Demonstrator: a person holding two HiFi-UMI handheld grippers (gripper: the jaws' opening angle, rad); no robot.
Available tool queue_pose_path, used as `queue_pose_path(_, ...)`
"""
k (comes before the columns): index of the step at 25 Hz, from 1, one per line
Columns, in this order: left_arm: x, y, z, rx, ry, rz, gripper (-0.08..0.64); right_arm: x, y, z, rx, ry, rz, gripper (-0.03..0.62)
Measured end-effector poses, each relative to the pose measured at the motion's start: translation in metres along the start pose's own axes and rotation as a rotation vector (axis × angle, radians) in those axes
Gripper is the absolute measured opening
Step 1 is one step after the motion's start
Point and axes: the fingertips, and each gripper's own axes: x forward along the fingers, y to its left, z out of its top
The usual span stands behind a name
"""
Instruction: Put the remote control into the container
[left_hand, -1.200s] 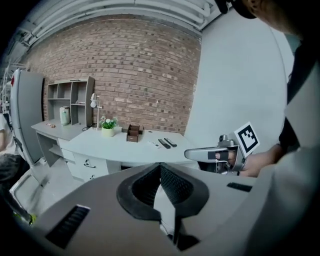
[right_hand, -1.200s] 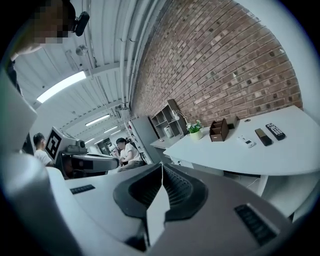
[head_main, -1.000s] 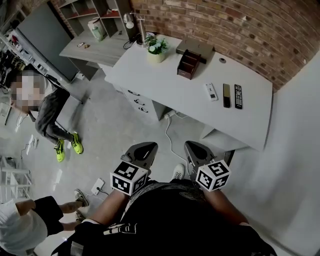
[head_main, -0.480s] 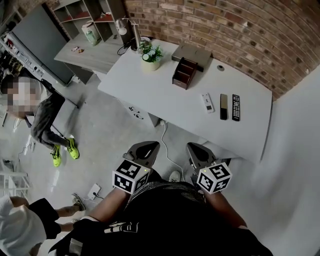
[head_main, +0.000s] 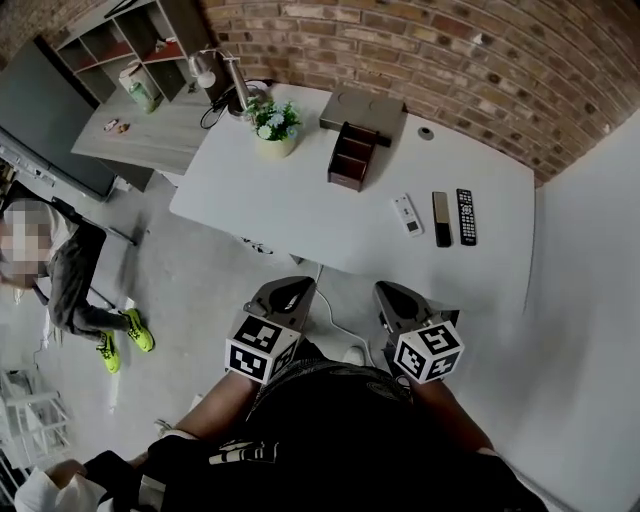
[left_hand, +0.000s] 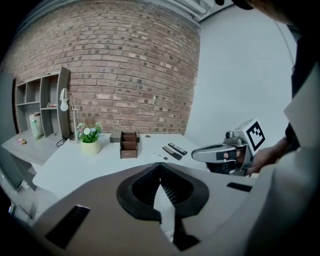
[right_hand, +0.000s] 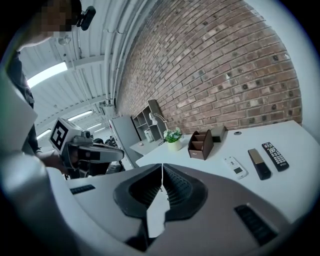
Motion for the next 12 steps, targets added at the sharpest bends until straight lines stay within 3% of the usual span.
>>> queue_pose_path(12,0.057,0.092,0.054,0.074,0.019,-0.207,0.005,0.080,-0.021,0.039,0.022,-0.003,-0.232,0.009)
